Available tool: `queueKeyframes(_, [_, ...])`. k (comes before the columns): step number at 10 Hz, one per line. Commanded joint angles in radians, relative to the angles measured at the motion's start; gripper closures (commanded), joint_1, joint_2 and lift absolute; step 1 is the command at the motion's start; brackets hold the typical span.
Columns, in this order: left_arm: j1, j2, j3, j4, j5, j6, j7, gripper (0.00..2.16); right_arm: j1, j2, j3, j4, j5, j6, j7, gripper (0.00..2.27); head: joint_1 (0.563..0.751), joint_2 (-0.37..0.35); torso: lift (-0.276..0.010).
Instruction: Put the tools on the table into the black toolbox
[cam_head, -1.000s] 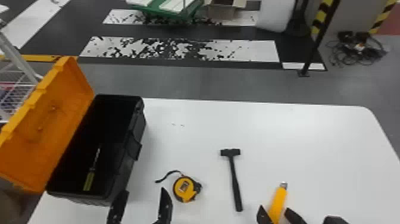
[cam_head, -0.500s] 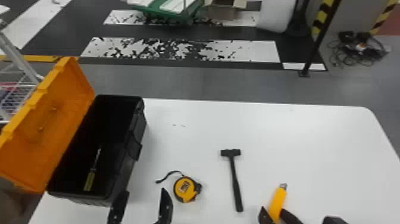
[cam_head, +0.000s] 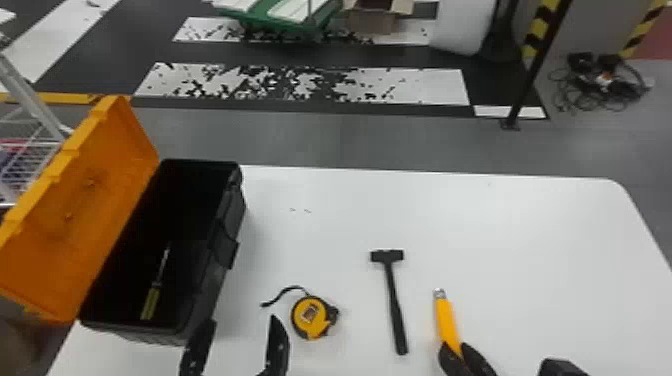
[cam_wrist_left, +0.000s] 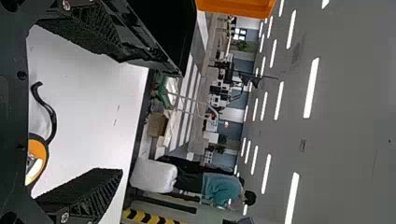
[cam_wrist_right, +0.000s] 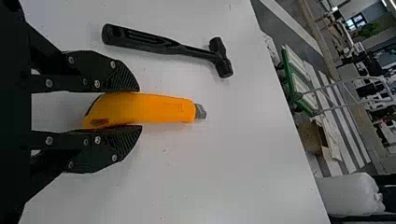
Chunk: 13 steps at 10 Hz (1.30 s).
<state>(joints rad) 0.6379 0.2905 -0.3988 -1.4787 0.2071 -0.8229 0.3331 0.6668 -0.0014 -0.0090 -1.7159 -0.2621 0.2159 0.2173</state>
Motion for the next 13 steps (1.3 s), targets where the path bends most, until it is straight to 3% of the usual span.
queueKeyframes(1, [0.000, -0.001, 0.000, 0.000, 0.000, 0.000, 0.000, 0.09, -0.006, 0.002, -0.006, -0.001, 0.010, 0.041, -0.016, 1.70, 0.695, 0.048, -0.039])
queueKeyframes(2, [0.000, -0.001, 0.000, 0.000, 0.000, 0.000, 0.001, 0.09, -0.004, 0.002, -0.014, -0.007, 0.027, 0.066, -0.021, 2.06, 0.695, 0.046, -0.039])
queueKeyframes(4, [0.000, -0.001, -0.002, -0.003, 0.000, 0.000, 0.001, 0.09, 0.002, 0.002, -0.034, -0.028, 0.029, 0.069, -0.013, 2.25, 0.695, 0.033, -0.039])
queueKeyframes(10, [0.013, 0.007, -0.002, -0.045, -0.009, -0.009, 0.001, 0.09, 0.022, 0.002, -0.026, -0.099, 0.023, 0.044, 0.025, 2.25, 0.695, 0.010, -0.039])
queueKeyframes(11, [0.023, 0.010, -0.002, -0.064, -0.041, -0.009, 0.003, 0.09, 0.028, 0.002, -0.023, -0.117, 0.023, 0.044, 0.036, 2.25, 0.695, 0.015, -0.039])
queueKeyframes(13, [0.029, 0.018, -0.002, -0.097, -0.051, -0.006, -0.002, 0.09, 0.037, 0.002, -0.015, -0.133, 0.037, -0.029, 0.079, 2.25, 0.695, 0.015, -0.039])
